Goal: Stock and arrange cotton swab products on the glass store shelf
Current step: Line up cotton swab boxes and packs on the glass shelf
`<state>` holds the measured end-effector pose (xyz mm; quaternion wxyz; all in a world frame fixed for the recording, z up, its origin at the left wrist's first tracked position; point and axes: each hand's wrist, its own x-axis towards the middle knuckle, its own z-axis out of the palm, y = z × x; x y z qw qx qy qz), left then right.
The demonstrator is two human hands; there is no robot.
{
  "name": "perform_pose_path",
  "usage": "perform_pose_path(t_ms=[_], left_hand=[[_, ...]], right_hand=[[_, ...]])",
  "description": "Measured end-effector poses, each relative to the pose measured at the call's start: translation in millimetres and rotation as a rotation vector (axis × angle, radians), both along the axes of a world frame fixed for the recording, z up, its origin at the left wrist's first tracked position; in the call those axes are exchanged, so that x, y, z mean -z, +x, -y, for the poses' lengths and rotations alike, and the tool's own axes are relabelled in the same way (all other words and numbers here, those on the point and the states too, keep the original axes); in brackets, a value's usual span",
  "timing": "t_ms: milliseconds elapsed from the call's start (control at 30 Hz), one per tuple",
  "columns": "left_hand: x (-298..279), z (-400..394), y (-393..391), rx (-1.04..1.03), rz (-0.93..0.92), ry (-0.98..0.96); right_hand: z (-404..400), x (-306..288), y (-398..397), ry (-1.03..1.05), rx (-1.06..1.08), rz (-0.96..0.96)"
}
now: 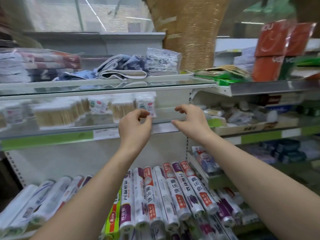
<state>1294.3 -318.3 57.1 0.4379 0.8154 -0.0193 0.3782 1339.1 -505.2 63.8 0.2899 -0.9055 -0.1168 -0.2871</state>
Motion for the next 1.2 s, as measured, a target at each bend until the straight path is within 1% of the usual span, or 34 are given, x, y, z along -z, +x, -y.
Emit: perform_pose_path(t_ms=[100,200,333,400,500,600,733,900,967,1033,1100,1200], left_hand=[[3.7,20.4,0.7,0.041,-0.002,0.046],[7.2,44.2,2.5,0.080,0.008,0.049],[11.9,81.7,10.3,0.107,0.021,0.096],[11.3,102.3,17.9,0.093,0.032,0.139],[5.6,134.8,31.6,0.075,0.042,0.195],[-2.4,168.2,49.3,0.081,0.042,0.293],[-13.2,213.3,77.3,0.104,-0.081,0.530],[-24.2,258.7,115.9,0.110,-0.398,0.781],[-23.4,266.5,134.6,0.099,-0.483,0.861],[-22.5,273.2,148.2,0.109,-0.527,0.911],[-23.0,280.4,154.7,0.132,-0.533,0.929],[-21.4,284.5,161.9,0.114,-0.470,0.897]], right_hand=[[19.8,5.5,-5.1,-0.028,0.044,0.024],[45.5,7.5,-5.6,-0.062,0.089,0.038],[85.4,7.5,3.7,-0.052,0.128,0.002],[106.0,7.0,11.7,-0.028,0.136,-0.022],[143.2,4.4,24.1,-0.033,0.168,-0.116],[181.0,0.2,38.9,-0.101,0.189,-0.177],[218.2,-2.2,67.3,-0.261,0.256,-0.256],[247.4,7.9,97.6,-0.269,0.245,-0.173],[255.7,10.1,109.7,-0.278,0.254,-0.178],[262.8,9.6,118.6,-0.264,0.244,-0.201],[267.3,9.7,124.2,-0.233,0.223,-0.203],[271.3,11.8,124.7,-0.170,0.208,-0.188]])
